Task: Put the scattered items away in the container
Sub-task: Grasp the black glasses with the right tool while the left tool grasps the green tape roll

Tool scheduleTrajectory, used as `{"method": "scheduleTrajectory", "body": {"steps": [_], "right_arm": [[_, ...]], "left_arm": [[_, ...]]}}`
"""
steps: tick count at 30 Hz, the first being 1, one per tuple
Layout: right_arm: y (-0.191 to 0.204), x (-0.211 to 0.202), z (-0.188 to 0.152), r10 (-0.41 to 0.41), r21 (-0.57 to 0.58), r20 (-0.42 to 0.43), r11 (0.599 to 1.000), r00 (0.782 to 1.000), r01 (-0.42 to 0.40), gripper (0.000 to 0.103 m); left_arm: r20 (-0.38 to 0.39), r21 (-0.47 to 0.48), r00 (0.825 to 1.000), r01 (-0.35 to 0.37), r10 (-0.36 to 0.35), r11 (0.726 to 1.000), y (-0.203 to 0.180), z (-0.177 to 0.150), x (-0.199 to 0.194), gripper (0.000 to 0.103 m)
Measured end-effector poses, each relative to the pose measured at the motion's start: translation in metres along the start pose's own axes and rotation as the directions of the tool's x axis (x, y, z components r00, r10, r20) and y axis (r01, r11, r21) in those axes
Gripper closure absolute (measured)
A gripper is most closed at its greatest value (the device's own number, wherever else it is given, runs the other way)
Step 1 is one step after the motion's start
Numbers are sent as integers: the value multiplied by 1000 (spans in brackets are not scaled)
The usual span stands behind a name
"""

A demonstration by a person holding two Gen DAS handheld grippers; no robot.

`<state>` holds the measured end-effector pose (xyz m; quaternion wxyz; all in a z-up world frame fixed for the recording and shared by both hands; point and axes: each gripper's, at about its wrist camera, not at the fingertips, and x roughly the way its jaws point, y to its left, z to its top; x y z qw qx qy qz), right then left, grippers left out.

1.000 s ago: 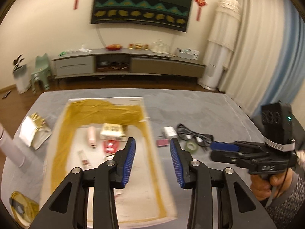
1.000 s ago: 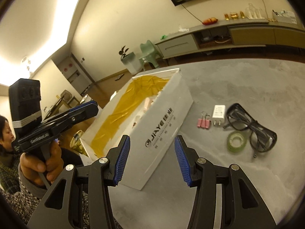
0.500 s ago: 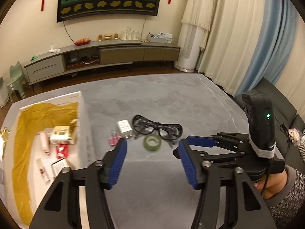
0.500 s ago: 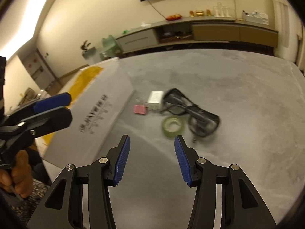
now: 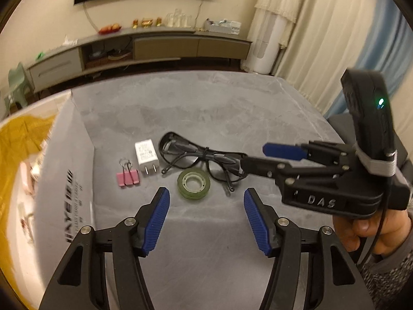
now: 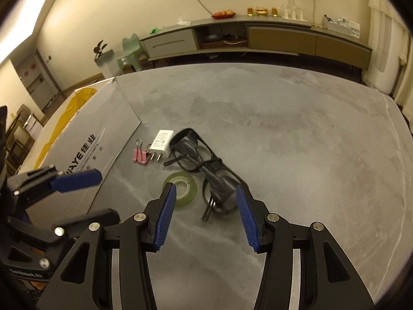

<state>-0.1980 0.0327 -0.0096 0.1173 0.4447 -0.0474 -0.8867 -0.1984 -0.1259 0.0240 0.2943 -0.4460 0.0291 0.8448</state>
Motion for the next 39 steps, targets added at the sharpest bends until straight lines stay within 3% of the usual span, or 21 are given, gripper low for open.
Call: {"method": "scheduleTrajectory", "body": {"steps": [6,12,14,15,20,23,26,29,31,39], "right_arm": [[2,37,16,-28,-97,-41,995,999,24,51],[-3,62,18,-2,-128,-93,992,996,-9,52],[-8,66,16,-2,-116,-110,993,994,-11,66],[-10,67,15,5,-103,-119,995,993,-17,67],[-11,68,3,-1,-90,-262,996,965,-24,73],[-3,60,-8,0,-135,-317,990,949,-45,73],[1,45,-11,12,-132,-296,990,955,-53,70],[1,39,-7,20,-106,-244,993,970,-47,60],[-4,45,-6,-24,-101,-220,995,975,2,60],[-25,54,-11,-102,-117,-277,991,956,71,66]], "left_arm": [[-4,-184,1000,5,-5,983,31,3,25,42],[-43,-183,998,-41,34,982,34,3,59,42],[-44,-188,998,-63,55,980,36,3,70,42],[-51,-189,996,-78,70,979,37,3,77,42],[-89,-137,987,-147,136,980,32,-5,89,42],[-118,-135,986,-134,118,982,31,-16,79,42],[-96,-107,990,-116,106,988,27,-24,66,42],[-42,-67,995,-91,88,994,17,-19,62,41],[-26,-32,995,-99,98,995,11,-14,66,37],[-78,49,991,-104,108,993,5,-10,94,35]]}}
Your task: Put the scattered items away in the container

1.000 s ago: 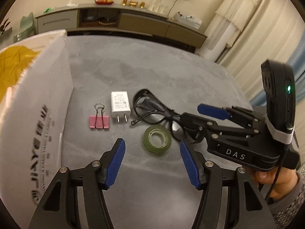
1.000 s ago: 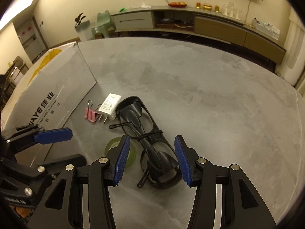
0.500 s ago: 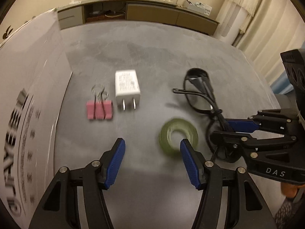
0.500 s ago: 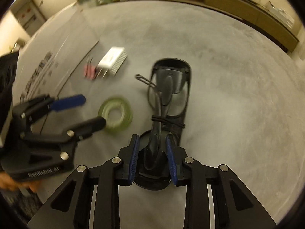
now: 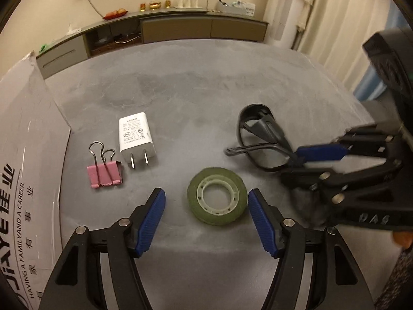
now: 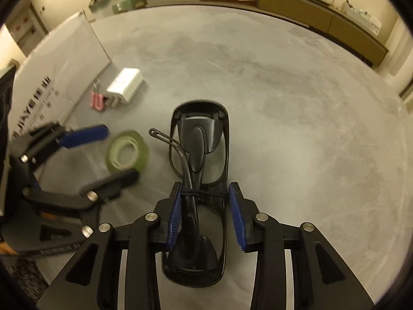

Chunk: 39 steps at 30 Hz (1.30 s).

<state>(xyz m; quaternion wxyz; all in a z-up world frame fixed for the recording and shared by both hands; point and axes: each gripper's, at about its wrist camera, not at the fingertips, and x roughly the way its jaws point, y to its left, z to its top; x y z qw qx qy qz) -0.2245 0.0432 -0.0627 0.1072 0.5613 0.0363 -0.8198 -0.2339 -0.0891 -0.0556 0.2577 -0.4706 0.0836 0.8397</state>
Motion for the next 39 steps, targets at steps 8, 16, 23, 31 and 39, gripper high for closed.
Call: {"method": "scheduleTrajectory", "body": {"steps": [8,16,23,31,39], "right_arm": [[-1,2,-5,-13,-13,35,1000,999,14,66],[-1,-14,-11,16,14,56,1000,998,-17,67],[-4,-28,-19,49,39,80,998,996,-52,67],[1,-46,-29,56,59,135,996,989,-64,67],[29,-60,-38,82,66,182,993,980,-95,67]], "left_arm": [[32,94,999,-14,11,995,-16,-1,11,29],[23,26,1000,12,-13,1000,-1,2,9,54],[76,33,997,25,-27,999,-6,4,-17,54],[115,59,993,22,-29,998,-8,0,-49,54],[206,64,978,31,-44,997,-4,-5,-103,54]]}}
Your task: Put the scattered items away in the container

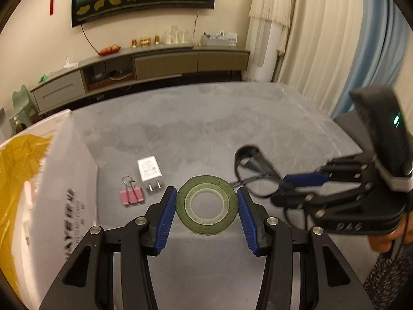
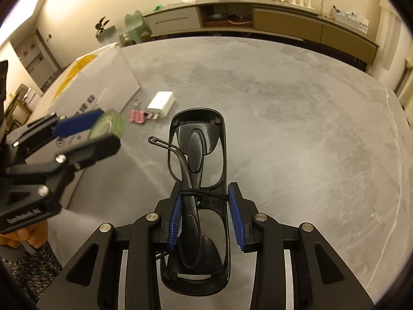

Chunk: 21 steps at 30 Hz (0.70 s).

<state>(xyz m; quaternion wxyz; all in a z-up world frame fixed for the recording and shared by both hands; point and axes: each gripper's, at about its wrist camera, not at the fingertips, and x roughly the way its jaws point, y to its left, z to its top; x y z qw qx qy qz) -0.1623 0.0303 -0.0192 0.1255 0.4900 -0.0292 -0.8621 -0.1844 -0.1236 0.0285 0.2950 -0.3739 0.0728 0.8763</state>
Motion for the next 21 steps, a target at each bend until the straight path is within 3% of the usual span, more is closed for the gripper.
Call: {"method": "scheduleTrajectory", "body": {"steps": [21], "right_arm": [[91,-55,-13,59,8,202,998,978,-62,67]], "left_arm": [[189,-43,982,3,6,999,31,-6,-131,54]]}}
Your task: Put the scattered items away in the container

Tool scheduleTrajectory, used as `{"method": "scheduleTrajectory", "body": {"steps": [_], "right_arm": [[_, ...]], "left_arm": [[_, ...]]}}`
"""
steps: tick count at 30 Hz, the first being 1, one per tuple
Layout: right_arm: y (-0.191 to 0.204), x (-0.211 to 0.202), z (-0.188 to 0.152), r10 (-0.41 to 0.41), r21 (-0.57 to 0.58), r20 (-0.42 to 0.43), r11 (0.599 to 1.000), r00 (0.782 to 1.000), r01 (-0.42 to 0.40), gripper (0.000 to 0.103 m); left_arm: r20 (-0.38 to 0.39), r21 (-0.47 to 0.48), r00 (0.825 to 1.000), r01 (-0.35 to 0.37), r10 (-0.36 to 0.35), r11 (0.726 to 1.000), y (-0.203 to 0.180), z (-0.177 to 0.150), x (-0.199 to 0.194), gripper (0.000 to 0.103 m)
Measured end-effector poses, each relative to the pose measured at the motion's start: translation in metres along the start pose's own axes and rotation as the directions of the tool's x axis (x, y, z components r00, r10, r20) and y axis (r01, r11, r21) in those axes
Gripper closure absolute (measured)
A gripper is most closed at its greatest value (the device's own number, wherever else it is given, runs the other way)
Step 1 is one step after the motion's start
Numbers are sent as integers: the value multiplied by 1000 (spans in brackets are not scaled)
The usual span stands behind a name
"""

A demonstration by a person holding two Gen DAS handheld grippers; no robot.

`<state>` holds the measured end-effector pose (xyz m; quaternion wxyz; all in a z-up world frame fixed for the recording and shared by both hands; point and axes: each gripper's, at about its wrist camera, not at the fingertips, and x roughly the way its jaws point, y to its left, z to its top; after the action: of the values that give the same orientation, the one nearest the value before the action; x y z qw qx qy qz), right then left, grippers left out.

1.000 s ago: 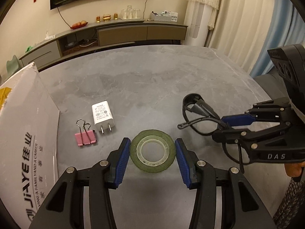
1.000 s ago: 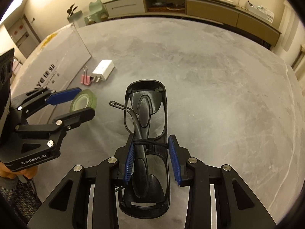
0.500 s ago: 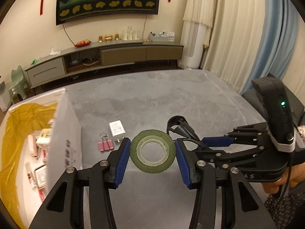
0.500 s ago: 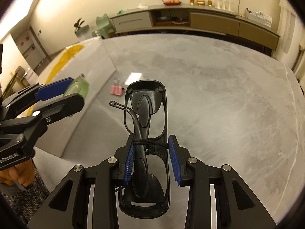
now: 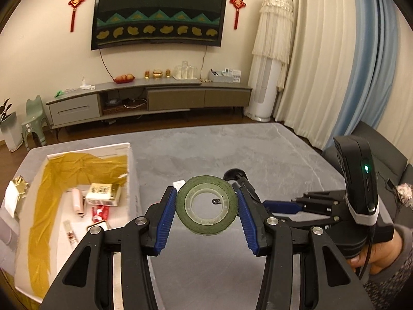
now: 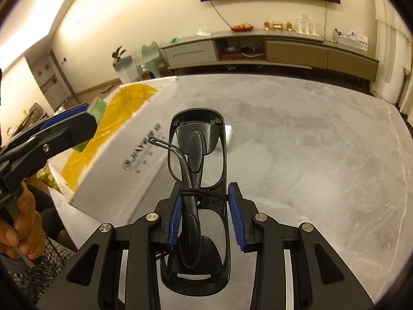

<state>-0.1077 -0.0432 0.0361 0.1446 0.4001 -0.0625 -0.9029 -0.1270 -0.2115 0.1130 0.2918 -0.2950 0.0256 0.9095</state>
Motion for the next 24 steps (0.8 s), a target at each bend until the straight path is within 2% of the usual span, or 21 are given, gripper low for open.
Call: {"method": "scheduleTrajectory", "body": {"steps": [15,24], "right_arm": [[46,-20,-9,38,57,69,998,997,-42,67],[84,-39,6,42,10,109,999,993,-44,67]], "left_arm": [[93,-35,996,6,-3,999,25,1,-61,54],[142,-67,990,3,6,998,44,3,-88,54]]}}
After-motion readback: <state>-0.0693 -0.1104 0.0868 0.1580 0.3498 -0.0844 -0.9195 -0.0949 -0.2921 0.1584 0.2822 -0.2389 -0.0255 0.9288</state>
